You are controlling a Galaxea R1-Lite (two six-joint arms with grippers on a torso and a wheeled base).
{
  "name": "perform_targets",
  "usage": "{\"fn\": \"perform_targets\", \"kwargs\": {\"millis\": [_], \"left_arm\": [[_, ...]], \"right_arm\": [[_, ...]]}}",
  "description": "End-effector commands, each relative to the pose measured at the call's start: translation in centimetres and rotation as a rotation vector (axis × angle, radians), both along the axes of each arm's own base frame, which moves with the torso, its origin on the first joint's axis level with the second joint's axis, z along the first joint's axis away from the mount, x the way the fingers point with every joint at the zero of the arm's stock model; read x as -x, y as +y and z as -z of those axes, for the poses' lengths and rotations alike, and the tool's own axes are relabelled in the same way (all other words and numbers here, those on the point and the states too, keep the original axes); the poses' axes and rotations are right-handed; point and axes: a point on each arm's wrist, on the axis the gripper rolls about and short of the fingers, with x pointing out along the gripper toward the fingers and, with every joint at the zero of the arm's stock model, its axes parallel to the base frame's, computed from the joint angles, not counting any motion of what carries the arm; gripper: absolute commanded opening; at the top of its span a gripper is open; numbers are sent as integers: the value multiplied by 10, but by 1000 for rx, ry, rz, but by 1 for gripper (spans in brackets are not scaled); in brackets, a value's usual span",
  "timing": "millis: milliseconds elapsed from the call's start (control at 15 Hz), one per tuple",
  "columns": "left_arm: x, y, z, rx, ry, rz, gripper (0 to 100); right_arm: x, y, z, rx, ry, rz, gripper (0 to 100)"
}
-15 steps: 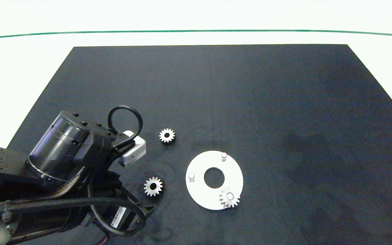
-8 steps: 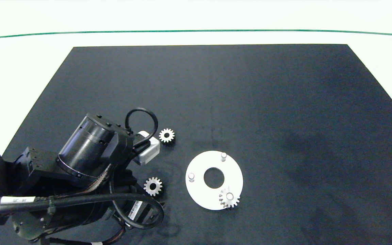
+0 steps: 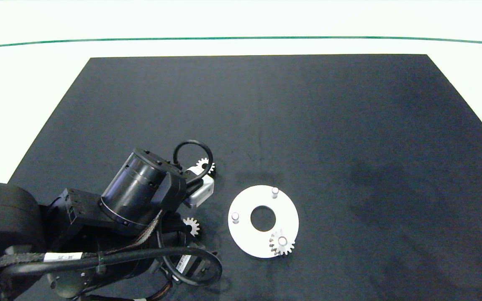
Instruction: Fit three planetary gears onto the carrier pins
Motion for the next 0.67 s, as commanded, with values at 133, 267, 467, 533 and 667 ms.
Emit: {"fn": "perform_targets", "kwargs": {"millis": [133,267,467,533,667], "left_arm": [[-5,0,6,-49,-1,18,100],[-9,5,7,-56,3,-1,100],[-15,14,7,-67,-3,-28,100],[-14,15,4,-63,-10,-28,100],[-12,17,1,-66,-23,-18,100]], "right_arm": [[2,-1,1,-2,-6,0,100],[2,-1,2,0,-4,0,100],[1,0,4,5,3,-1,100],[0,0,6,9,8,-1,100],[0,0,6,9,8,-1,100]]}}
